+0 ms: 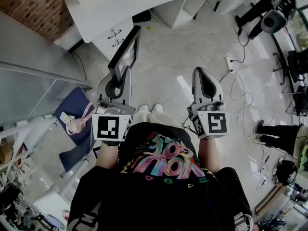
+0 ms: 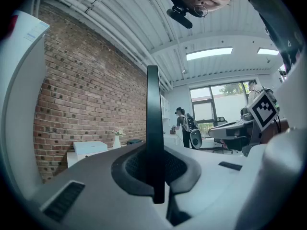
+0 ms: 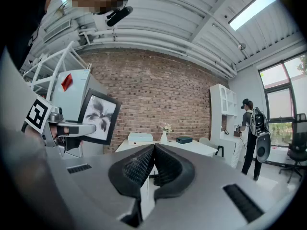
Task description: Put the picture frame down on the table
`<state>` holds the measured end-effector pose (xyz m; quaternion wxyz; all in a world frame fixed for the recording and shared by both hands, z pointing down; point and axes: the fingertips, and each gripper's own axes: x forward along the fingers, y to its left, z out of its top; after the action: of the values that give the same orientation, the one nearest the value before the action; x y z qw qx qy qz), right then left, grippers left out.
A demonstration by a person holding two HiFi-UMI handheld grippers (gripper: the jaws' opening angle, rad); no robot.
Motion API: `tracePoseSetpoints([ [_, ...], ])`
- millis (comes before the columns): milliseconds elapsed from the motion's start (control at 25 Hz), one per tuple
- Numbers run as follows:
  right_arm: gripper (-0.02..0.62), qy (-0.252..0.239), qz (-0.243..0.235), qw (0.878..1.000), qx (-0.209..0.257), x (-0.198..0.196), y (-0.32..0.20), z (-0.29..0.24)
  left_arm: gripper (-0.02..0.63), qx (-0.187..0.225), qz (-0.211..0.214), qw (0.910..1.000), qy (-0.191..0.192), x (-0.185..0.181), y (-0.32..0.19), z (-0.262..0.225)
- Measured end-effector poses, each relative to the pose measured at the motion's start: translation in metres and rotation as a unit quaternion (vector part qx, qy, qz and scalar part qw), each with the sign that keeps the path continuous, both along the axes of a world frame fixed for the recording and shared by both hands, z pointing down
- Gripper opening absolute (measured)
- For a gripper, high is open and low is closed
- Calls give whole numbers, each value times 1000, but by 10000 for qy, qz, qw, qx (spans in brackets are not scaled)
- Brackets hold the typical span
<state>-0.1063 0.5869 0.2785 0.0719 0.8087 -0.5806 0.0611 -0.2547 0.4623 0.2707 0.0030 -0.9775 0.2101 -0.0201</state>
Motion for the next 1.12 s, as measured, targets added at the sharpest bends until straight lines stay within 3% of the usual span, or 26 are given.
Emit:
tracePoseSetpoints([
  [120,17,43,-20,9998,199,3,4,-2,29,-56,-62,9999,112,1,4,-4],
  [360,17,88,29,9992,393,20,16,-6,29,53,-63,10000,-16,13,13,-2],
  [1120,18,-63,-578,9977,360,60,28,15,29,139,-388,9991,47,51,35,9],
])
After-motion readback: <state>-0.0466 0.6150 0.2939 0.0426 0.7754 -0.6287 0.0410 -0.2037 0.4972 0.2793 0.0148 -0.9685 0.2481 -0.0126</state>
